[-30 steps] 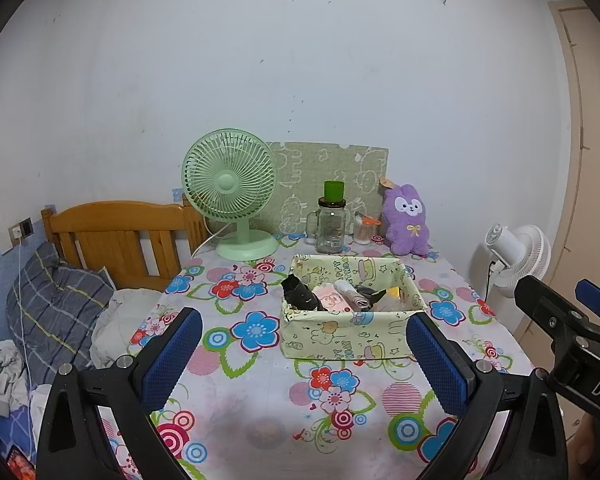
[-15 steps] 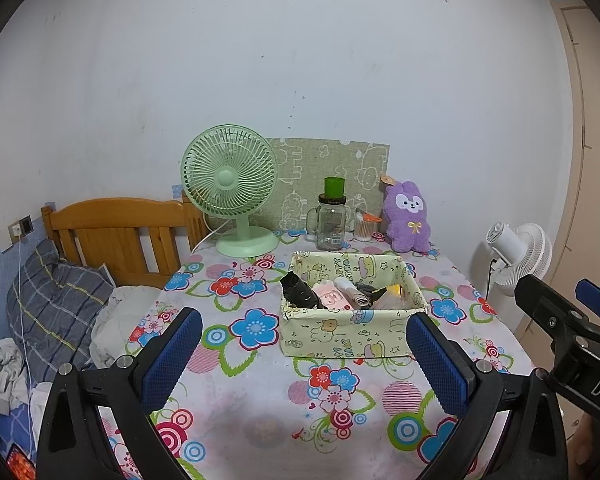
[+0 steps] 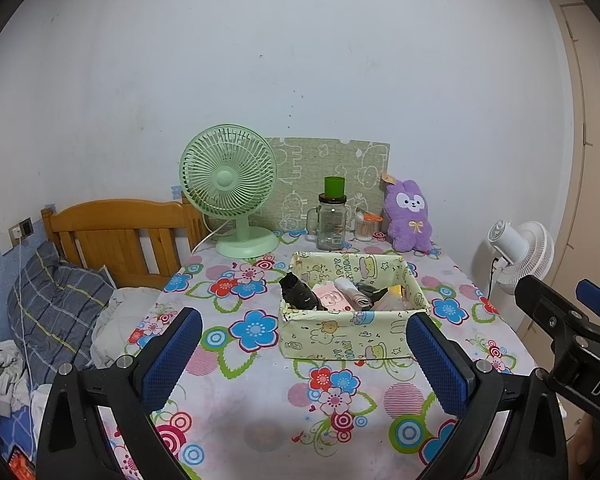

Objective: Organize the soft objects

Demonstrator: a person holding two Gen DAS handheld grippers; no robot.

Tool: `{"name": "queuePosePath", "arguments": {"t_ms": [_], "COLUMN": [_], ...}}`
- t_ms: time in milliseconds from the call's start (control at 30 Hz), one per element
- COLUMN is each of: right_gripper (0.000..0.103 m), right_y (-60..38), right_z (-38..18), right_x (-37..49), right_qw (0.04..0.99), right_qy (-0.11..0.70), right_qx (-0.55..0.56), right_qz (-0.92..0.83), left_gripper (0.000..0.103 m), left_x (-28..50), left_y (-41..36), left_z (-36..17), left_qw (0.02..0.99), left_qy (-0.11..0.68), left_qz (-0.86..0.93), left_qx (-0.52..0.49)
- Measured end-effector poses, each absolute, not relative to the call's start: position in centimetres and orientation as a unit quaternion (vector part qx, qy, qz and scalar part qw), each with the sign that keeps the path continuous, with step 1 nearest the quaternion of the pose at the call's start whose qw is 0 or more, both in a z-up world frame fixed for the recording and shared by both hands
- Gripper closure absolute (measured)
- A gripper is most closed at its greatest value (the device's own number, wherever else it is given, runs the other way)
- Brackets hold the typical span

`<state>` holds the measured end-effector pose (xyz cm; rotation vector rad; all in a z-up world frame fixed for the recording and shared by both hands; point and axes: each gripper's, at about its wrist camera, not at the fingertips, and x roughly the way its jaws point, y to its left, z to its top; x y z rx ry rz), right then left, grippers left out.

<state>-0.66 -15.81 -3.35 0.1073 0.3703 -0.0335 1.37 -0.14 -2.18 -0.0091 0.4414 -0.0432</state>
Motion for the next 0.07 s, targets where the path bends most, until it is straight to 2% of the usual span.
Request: {"name": "queuePosePath", "arguments": {"t_ms": [67], "right_gripper": [0.000], "right_y": [-15.85], "right_z": [-3.39], "right_x": [-0.60], "right_qw": [0.981], "right_qy": [0.184], "right_qx": [0.053], "right_qz": [-0.017], "left_gripper": [0.000], "left_x": [1.55], "left_y": [-0.25], "left_z": [-2.28], "left_qw": [0.976], "left_qy": [0.218], "left_qz": [-0.021], "left_qx": [-0.003]}}
